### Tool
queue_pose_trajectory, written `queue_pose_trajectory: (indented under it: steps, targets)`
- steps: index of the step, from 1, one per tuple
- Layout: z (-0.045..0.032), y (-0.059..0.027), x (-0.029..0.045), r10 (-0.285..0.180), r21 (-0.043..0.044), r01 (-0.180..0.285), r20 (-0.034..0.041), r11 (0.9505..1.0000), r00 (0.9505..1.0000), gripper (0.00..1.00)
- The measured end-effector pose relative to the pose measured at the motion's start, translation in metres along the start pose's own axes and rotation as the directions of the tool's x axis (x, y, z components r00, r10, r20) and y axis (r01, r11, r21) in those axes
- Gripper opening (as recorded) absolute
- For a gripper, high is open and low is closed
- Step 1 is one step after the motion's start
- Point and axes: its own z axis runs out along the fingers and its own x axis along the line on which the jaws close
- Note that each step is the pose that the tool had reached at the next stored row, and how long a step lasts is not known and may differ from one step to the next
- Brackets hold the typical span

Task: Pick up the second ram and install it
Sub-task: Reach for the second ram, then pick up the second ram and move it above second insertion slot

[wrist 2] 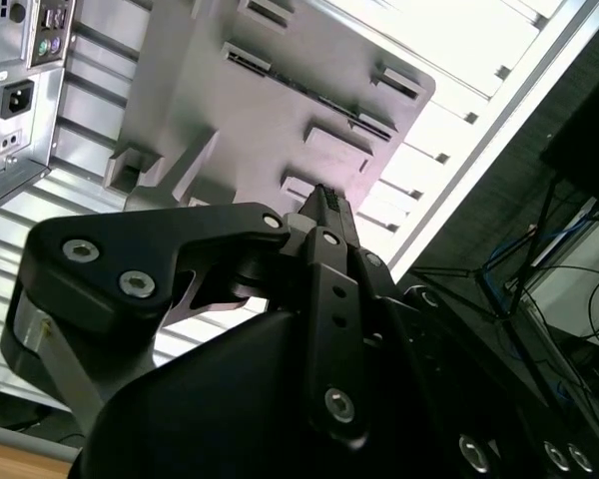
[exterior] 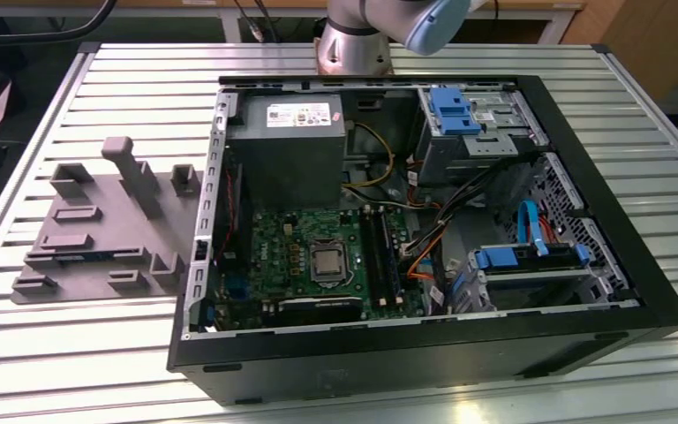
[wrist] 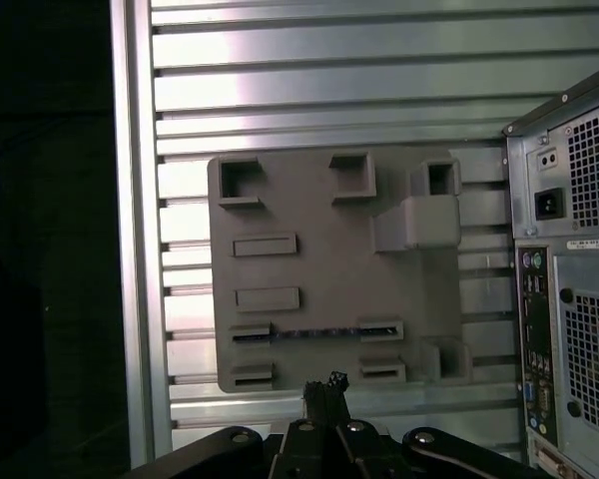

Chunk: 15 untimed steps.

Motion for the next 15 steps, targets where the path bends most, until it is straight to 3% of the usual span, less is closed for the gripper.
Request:
queue_pose_trajectory:
  steps: [15]
  targets:
    - [0.0003, 0.0038, 0.0003, -0.001, 0.0, 0.001, -0.0001, 1.0, 1.0, 0.11]
